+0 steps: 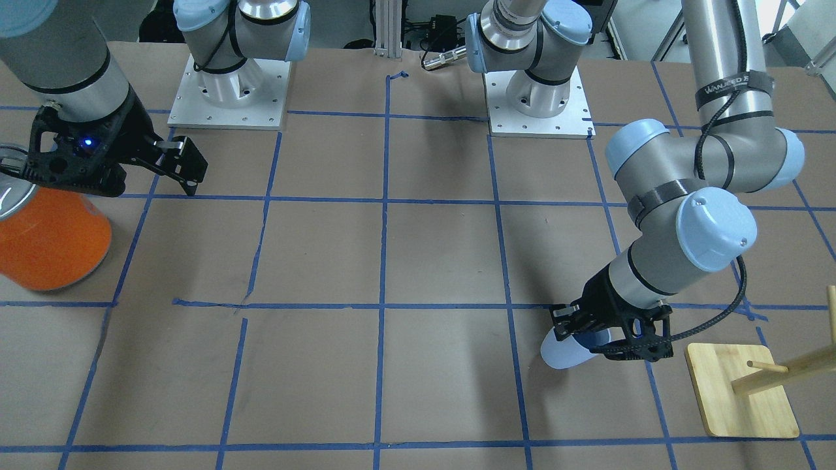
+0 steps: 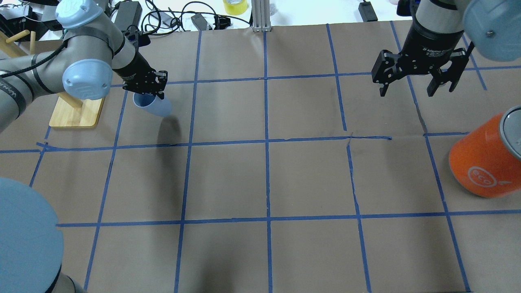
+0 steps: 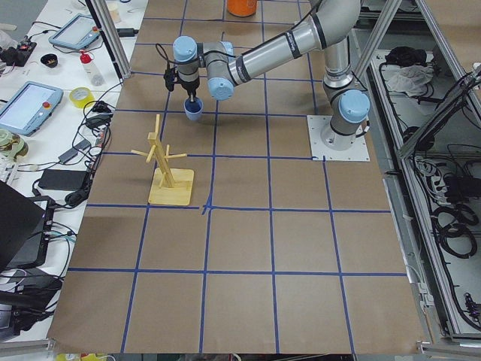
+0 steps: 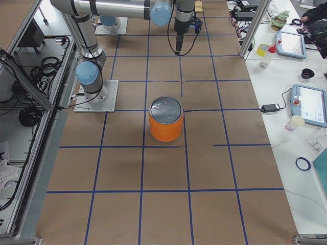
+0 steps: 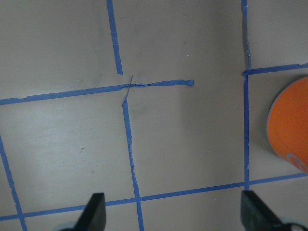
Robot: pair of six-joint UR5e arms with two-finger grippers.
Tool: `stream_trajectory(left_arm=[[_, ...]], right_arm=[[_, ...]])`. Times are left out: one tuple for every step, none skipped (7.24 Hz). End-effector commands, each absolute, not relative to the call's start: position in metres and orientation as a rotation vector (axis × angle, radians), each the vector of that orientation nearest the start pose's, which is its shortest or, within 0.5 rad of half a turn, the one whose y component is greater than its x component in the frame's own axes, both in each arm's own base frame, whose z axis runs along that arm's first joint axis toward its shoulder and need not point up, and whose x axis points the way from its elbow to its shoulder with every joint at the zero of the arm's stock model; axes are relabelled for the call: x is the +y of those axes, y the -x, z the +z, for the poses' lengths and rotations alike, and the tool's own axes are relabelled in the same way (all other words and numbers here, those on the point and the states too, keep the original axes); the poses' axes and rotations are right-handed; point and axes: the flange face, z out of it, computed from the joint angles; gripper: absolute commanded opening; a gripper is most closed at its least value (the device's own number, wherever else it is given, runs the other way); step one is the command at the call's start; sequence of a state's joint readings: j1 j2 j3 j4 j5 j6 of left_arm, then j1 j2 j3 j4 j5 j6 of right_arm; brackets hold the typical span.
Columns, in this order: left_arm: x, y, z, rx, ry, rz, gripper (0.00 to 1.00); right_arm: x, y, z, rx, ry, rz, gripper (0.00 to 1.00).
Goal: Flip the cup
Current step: 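Lift and rotate the cup upright with the left gripper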
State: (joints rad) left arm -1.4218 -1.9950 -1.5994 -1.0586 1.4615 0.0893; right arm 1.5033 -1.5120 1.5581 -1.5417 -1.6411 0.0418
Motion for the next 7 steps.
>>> stream_trajectory(left_arm=[[-0.66, 0.041, 0.276, 3.194, 0.031, -0.116, 0.01], [-0.662, 0.041, 0.267, 3.195, 0.031, -0.111, 0.01], [-0.664, 0.041, 0.262, 3.194, 0.027, -0.102, 0.02], [-0.663, 0.04, 0.261, 3.19, 0.034, -0.098, 0.18], [-0.662, 0.035, 0.262, 3.127, 0.027, -0.084, 0.53], [-0.659, 0.036, 0.26, 3.132, 0.038, -0.076, 0.68], [-0.661, 0.036, 0.273, 3.129, 0.046, -0.114, 0.73]], right_arm=[[-0.517, -0.092, 0.463, 3.203, -0.173, 0.12, 1.0], [-0.517, -0.092, 0.463, 3.195, -0.175, 0.119, 1.0], [-0.52, -0.092, 0.464, 3.197, -0.171, 0.107, 1.0], [-0.521, -0.092, 0.466, 3.198, -0.171, 0.095, 1.0], [-0.52, -0.092, 0.469, 3.197, -0.172, 0.085, 1.0], [-0.52, -0.091, 0.467, 3.208, -0.172, 0.093, 1.0], [-0.519, -0.091, 0.468, 3.207, -0.172, 0.09, 1.0]])
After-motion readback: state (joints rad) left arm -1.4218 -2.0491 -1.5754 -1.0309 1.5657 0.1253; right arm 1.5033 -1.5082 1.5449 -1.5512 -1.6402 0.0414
